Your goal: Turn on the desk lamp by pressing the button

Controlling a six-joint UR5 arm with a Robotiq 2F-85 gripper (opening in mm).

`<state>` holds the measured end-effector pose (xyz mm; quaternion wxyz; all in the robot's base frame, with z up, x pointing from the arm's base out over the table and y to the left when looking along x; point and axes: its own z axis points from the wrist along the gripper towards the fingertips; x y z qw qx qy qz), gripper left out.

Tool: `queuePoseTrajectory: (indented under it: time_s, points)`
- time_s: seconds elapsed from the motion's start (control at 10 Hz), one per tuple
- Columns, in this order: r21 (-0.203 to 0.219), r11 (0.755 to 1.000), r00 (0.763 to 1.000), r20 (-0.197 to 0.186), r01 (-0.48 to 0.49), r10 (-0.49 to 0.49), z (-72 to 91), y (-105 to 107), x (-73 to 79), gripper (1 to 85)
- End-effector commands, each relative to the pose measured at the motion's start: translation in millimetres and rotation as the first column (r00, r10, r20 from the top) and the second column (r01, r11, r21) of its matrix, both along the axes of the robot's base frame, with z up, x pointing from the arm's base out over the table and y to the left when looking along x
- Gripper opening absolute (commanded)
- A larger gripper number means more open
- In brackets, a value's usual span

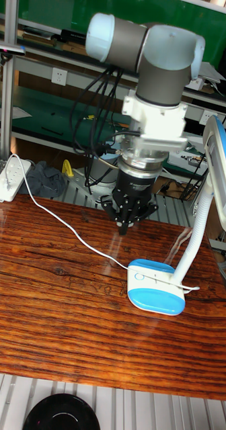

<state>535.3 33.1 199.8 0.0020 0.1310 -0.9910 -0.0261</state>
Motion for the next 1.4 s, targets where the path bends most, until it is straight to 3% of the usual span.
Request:
queuePoseTrajectory:
  time_s: [0.0, 0.1, 0.4, 0.5, 0.6, 0.8, 0.9, 1.1, 1.3]
  points:
    - [-0.051, 0.932, 0.932, 0.036, -0.36, 0.362, 10.8, 4, 5.8, 1.0]
    - [-0.072, 0.886, 0.886, 0.047, -0.458, 0.461, 11.1, 13, 6.4, 1.0]
    - [-0.208, 0.704, 0.716, 0.02, -0.679, 0.697, 7.9, 24, 9.4, 1.0]
    - [-0.208, 0.696, 0.702, 0.056, -0.688, 0.71, 3.4, 40, 8.7, 1.0]
    - [-0.186, 0.711, 0.708, 0.097, -0.678, 0.7, -0.6, 49, 7.9, 1.0]
    - [-0.086, 0.762, 0.738, 0.202, -0.642, 0.644, -5.5, 58, 5.6, 1.0]
    - [-0.039, 0.776, 0.749, 0.238, -0.629, 0.619, -5.6, 54, 2.5, 1.0]
    - [-0.026, 0.759, 0.734, 0.235, -0.651, 0.637, -4.6, 33, -2.6, 1.0]
    - [-0.039, 0.754, 0.73, 0.225, -0.655, 0.646, -15.7, 26, 0.8, 1.0]
